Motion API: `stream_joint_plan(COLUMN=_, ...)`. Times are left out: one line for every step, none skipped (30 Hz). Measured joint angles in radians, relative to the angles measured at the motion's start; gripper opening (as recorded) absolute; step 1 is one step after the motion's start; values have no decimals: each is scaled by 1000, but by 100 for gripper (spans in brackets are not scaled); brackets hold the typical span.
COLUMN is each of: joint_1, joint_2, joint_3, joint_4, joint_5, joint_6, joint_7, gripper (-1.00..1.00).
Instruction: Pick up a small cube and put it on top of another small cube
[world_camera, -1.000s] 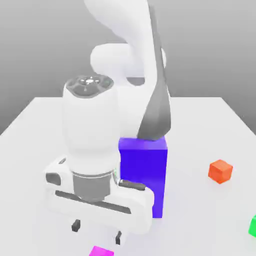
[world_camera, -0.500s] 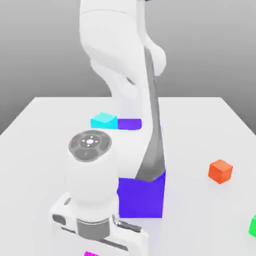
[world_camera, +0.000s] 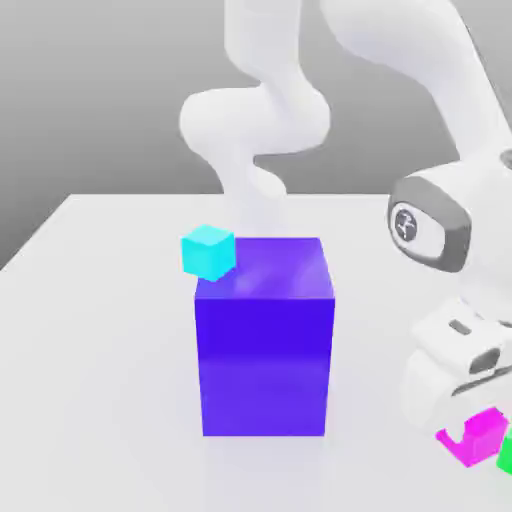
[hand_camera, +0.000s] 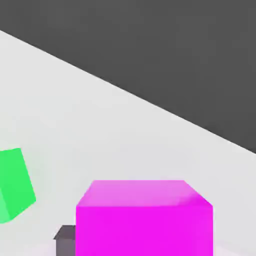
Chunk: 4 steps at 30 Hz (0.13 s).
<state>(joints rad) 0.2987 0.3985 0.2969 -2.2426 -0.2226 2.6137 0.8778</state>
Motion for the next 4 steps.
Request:
stream_joint_plan(joint_1=28, joint_2=30, joint_3=-2, joint_4=12, joint_5=-24, joint_6=16, joint_7=3, gripper=100)
stream_joint_plan(joint_1=28, joint_2=30, joint_3=-2, joint_4=12, joint_5=-24, joint_6=16, joint_7=3, gripper=100)
stream_joint_plan(joint_1=28, joint_2=30, joint_3=-2, joint_4=12, joint_5=-24, joint_6=16, joint_7=3, gripper=100)
stream_joint_plan(joint_1=28, joint_2=30, joint_3=-2, joint_4=12, joint_5=-24, joint_6=16, joint_7=3, gripper=100)
